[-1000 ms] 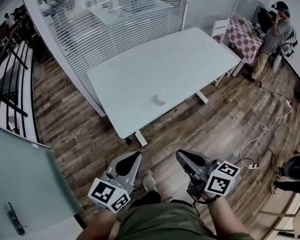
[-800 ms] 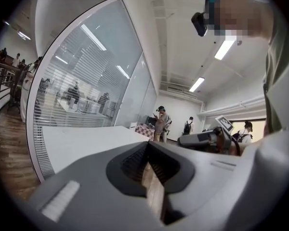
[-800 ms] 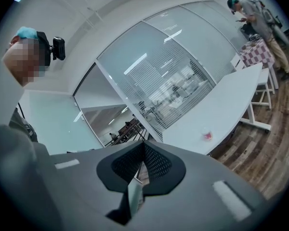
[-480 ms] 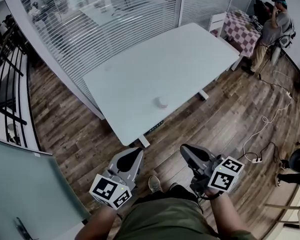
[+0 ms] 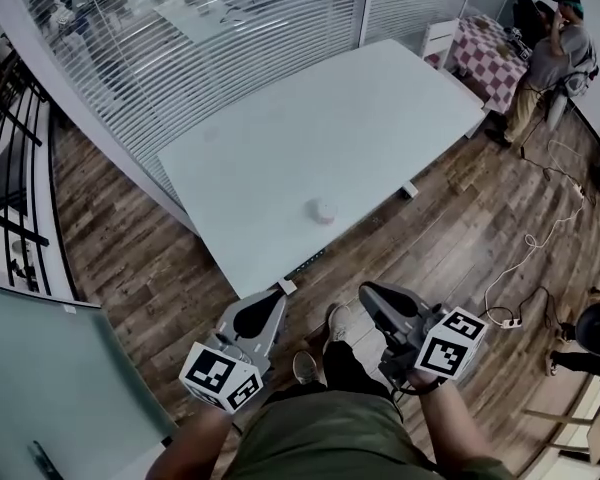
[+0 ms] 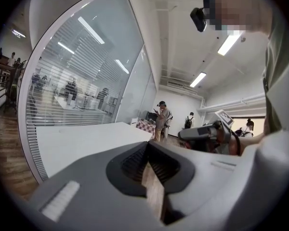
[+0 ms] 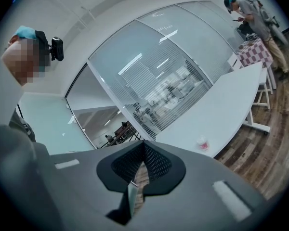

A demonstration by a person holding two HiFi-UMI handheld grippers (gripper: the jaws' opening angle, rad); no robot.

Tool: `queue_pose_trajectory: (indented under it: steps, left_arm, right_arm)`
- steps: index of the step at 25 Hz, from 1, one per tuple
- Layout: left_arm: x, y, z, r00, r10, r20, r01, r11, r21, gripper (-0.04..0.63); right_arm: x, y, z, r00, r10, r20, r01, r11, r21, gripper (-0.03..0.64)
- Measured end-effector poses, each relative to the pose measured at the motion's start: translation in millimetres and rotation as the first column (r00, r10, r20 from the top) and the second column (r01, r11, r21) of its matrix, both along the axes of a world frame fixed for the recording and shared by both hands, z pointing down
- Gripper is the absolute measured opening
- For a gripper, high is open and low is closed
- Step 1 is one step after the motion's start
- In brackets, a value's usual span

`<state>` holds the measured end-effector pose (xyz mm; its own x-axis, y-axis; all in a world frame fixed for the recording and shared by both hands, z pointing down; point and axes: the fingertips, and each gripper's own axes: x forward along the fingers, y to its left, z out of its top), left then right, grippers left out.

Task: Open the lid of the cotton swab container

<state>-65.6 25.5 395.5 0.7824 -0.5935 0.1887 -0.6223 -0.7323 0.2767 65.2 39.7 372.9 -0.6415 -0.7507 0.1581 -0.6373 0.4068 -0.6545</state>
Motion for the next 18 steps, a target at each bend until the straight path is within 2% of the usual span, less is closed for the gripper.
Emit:
queue_pose_trajectory:
  steps: [18]
  left_arm:
    - [62.3,-100.6,57.6,0.996,-0.057,0.062,0.061,0.996,-0.068,0.009]
  right_arm:
    - [56.2,-104.4,45.2,0.993,-0.104,0.051,0.108,0.991,-0.081,0.009]
